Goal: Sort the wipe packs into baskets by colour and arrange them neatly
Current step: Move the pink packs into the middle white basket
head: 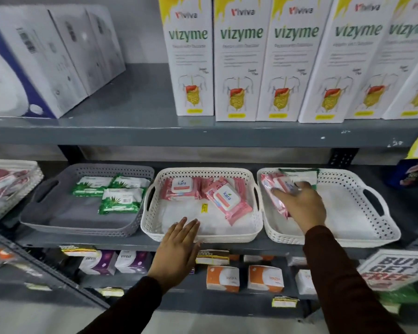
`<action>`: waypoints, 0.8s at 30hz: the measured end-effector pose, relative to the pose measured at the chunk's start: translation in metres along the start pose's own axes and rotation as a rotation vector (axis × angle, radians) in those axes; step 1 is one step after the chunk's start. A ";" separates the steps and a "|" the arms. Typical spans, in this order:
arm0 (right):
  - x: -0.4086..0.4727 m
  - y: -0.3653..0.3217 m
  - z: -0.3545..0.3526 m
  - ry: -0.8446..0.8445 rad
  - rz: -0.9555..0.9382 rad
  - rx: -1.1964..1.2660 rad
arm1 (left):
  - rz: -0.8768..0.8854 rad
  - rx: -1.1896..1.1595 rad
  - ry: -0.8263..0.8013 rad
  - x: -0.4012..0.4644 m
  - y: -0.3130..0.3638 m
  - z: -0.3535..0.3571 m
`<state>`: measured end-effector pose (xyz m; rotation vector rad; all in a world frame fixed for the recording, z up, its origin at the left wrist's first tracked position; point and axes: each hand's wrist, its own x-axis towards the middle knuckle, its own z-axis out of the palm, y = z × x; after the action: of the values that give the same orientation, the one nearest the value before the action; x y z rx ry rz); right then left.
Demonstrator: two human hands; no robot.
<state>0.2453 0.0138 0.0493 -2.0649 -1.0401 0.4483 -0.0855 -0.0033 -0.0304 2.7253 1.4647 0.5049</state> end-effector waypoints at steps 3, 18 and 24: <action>-0.022 -0.048 0.032 -0.165 -0.160 0.107 | -0.040 0.010 0.008 -0.009 -0.016 -0.006; -0.057 -0.070 0.161 -0.416 -0.587 -0.270 | -0.058 -0.021 0.053 -0.017 -0.023 -0.007; 0.007 -0.043 0.099 0.114 -0.505 -0.074 | -0.107 -0.049 0.098 -0.016 -0.019 0.000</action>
<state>0.1681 0.0826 0.0188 -1.7756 -1.4650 0.0345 -0.1092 -0.0053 -0.0376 2.6029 1.5873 0.6692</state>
